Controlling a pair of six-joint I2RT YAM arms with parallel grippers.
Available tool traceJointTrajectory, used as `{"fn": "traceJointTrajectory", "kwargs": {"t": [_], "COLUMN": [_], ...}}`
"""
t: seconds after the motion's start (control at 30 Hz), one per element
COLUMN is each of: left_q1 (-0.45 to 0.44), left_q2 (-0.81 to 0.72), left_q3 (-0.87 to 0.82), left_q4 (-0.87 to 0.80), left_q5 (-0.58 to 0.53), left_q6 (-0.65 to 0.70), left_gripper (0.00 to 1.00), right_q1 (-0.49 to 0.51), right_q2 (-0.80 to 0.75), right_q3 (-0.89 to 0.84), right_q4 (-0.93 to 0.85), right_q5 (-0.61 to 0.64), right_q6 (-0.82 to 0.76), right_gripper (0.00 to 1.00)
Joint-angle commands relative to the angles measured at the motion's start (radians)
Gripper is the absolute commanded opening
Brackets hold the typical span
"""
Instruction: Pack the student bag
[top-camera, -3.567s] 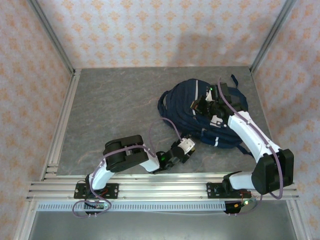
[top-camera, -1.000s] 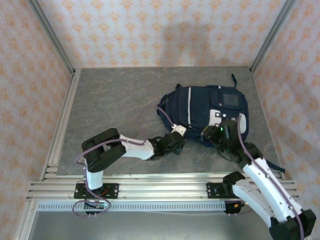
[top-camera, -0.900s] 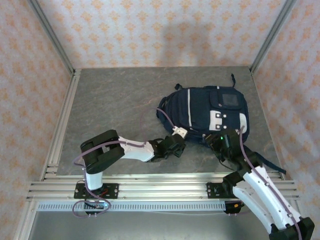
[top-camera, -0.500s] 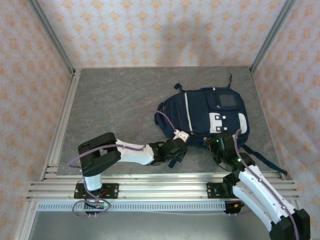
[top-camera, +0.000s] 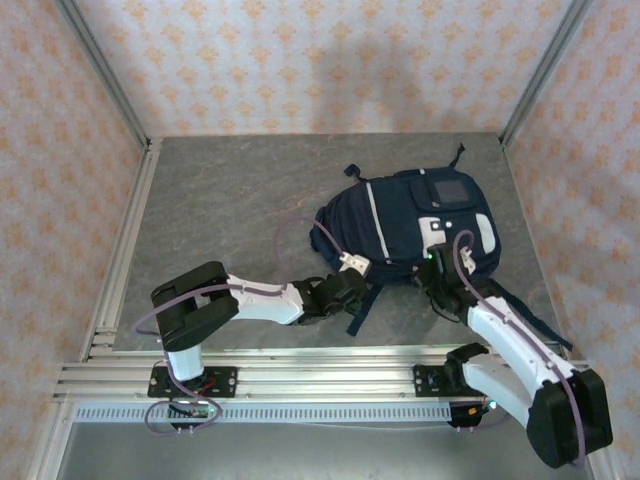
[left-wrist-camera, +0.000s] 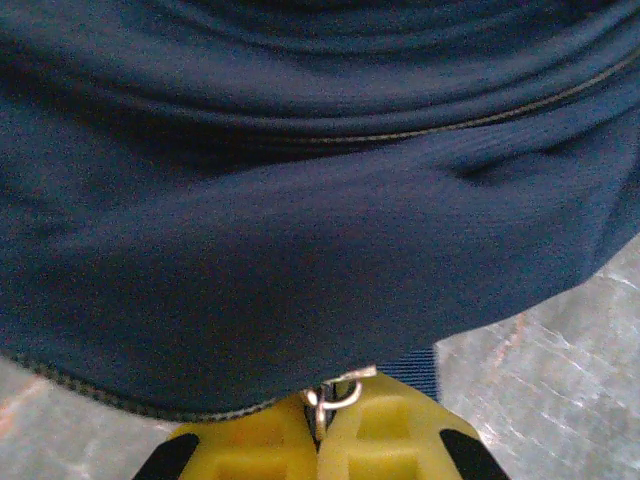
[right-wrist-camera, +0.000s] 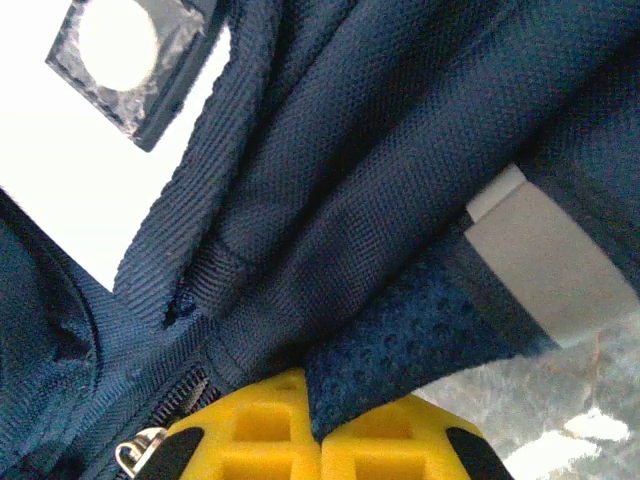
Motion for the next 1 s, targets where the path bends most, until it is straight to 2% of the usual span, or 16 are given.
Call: {"fn": "traceJointTrajectory", "kwargs": {"t": [0.0,0.27,0.33,0.37,0.43,0.5,0.53,0.67,0.8,0.9,0.97], "left_q1": [0.027,0.078,0.082,0.083,0.082,0.083,0.083,0.082,0.082,0.081,0.082], "left_q2": [-0.042,-0.046,-0.053,-0.054,-0.053,-0.053,-0.053,-0.056,-0.067,-0.074,-0.075], "left_q3": [-0.029,-0.040,-0.043,-0.038,-0.020,-0.009,-0.003,0.003,-0.009,-0.014,-0.014], "left_q4": [-0.021,-0.040,-0.036,-0.036,-0.041,-0.043,-0.045,-0.042,-0.026,-0.026,-0.029], "left_q5": [-0.028,-0.006,0.002,0.010,0.042,0.059,0.063,0.083,0.097,0.103,0.104], "left_q6": [-0.012,-0.002,0.004,0.008,0.022,0.028,0.030,0.030,0.023,0.020,0.020], "left_gripper": [0.00,0.00,0.00,0.00,0.00,0.00,0.00,0.00,0.00,0.00,0.00], "right_q1": [-0.043,-0.110,-0.110,-0.111,-0.107,-0.098,-0.090,-0.038,0.056,0.156,0.221], "right_q2": [0.052,0.138,0.135,0.131,0.105,0.058,0.027,-0.100,-0.242,-0.259,-0.231], "right_q3": [0.073,0.158,0.186,0.198,0.213,0.205,0.192,0.119,-0.031,-0.086,-0.100], "right_q4": [0.038,0.028,0.014,0.007,-0.036,-0.083,-0.101,-0.154,0.019,0.146,0.228], "right_q5": [0.141,0.153,0.128,0.093,0.021,-0.020,-0.045,-0.115,-0.170,-0.120,-0.075], "right_q6": [-0.092,-0.142,-0.166,-0.169,-0.137,-0.073,-0.030,0.169,0.390,0.468,0.493], "right_gripper": [0.00,0.00,0.04,0.11,0.40,0.54,0.56,0.58,0.60,0.65,0.65]}}
